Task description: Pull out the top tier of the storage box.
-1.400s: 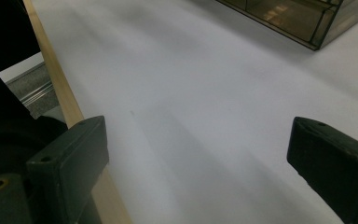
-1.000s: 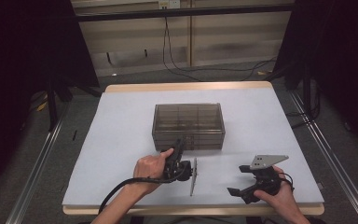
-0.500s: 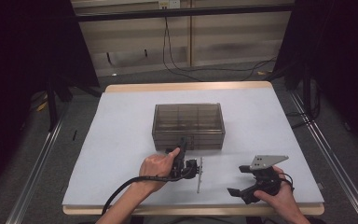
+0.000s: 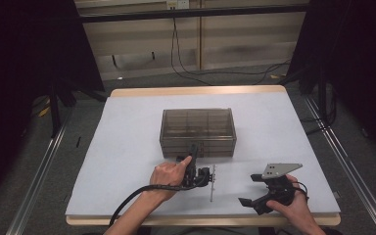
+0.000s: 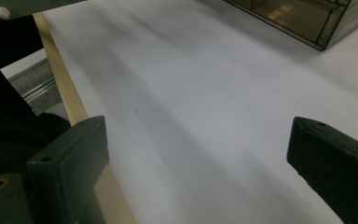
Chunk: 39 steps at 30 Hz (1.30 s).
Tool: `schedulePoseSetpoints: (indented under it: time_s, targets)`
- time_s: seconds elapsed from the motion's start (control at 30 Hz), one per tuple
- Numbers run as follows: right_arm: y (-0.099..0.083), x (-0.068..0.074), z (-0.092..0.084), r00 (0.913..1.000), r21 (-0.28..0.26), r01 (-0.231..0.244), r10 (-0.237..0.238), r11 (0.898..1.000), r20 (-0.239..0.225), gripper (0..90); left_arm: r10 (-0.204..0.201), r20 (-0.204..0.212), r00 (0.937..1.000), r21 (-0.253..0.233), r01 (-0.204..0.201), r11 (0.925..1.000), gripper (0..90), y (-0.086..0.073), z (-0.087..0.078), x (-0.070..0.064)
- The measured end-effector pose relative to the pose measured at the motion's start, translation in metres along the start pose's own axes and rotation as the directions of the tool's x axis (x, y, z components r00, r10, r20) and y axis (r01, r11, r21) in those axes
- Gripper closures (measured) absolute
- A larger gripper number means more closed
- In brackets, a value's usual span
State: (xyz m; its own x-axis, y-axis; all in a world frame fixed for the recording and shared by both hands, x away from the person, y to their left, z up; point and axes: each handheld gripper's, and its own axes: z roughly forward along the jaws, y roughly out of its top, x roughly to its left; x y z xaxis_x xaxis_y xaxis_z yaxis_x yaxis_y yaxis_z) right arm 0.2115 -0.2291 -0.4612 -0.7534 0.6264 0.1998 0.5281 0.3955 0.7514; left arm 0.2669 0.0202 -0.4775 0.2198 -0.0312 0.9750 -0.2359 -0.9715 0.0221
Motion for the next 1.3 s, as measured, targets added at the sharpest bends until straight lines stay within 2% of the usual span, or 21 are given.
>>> schedulePoseSetpoints:
  time_s: [0.03, 0.1, 0.13, 0.17, 0.3, 0.47, 0.77, 1.1, 1.13, 1.17, 1.23, 1.3]
  targets:
    - [0.0, 0.0001, 0.0, 1.0, 0.0, 0.0, 0.0, 1.0, -0.001, 5.5, 0.012, -0.015, 0.9998, -0.003, -0.012, 0.9999, 71.2, -0.0001, 0.0008, -0.0002]
    - [0.0, 0.0, 0.0002, 1.0, 0.0, 0.003, -0.003, 1.0, 0.0, 5.4, -0.003, -0.01, 0.9999, -0.002, 0.003, 1.0, 72.5, -0.0007, 0.0023, -0.0015]
    - [0.0, 0.0003, 0.0001, 1.0, 0.0, 0.001, -0.001, 1.0, -0.001, 5.5, 0.005, -0.017, 0.9999, 0.001, -0.005, 1.0, 73.3, -0.0005, 0.0019, -0.0003]
    - [0.0, 0.0002, 0.0001, 1.0, 0.0, 0.001, -0.001, 1.0, -0.001, 5.4, -0.011, -0.009, 0.9999, 0.008, 0.011, 0.9999, 74.7, -0.0009, 0.0017, -0.0002]
    - [0.0, 0.0002, 0.0002, 1.0, 0.001, 0.002, -0.002, 1.0, 0.0, 5.5, -0.025, -0.019, 0.9995, 0.003, 0.025, 0.9997, 78.7, -0.0018, 0.0019, 0.0001]
    - [0.0, 0.0, 0.0005, 1.0, 0.001, 0.004, -0.004, 1.0, -0.002, 5.6, 0.002, -0.022, 0.9998, 0.011, -0.002, 0.9999, 78.2, -0.0001, 0.0018, 0.0017]
    - [-0.0001, 0.0004, 0.0002, 1.0, 0.002, 0.003, -0.003, 1.0, -0.003, 5.7, -0.025, -0.008, 0.9997, 0.01, 0.025, 0.9996, 80.6, -0.0008, 0.0008, 0.0022]
    - [-0.0002, 0.0002, 0.0004, 1.0, 0.002, 0.007, -0.007, 1.0, -0.005, 5.7, -0.023, -0.017, 0.9996, -0.007, 0.023, 0.9997, 80.6, -0.0007, -0.0024, 0.0021]
    - [-0.0002, 0.0002, 0.0004, 1.0, 0.002, 0.007, -0.007, 1.0, -0.005, 5.7, -0.028, -0.004, 0.9996, -0.003, 0.028, 0.9996, 80.6, -0.0009, -0.0032, 0.0021]
    - [-0.0002, 0.0005, 0.0003, 1.0, 0.003, 0.007, -0.007, 1.0, -0.006, 5.7, -0.034, -0.001, 0.9994, -0.005, 0.034, 0.9994, 80.6, -0.0011, -0.0037, 0.0017]
    - [-0.0002, 0.0009, 0.0002, 1.0, 0.005, 0.008, -0.008, 1.0, -0.004, 5.7, -0.02, -0.01, 0.9997, -0.011, 0.02, 0.9997, 80.6, -0.0011, -0.0052, 0.0023]
    - [-0.0001, 0.0012, 0.0006, 0.9999, 0.006, 0.01, -0.01, 1.0, -0.004, 5.8, -0.033, -0.001, 0.9995, -0.01, 0.033, 0.9994, 80.6, -0.0017, -0.0069, 0.0013]
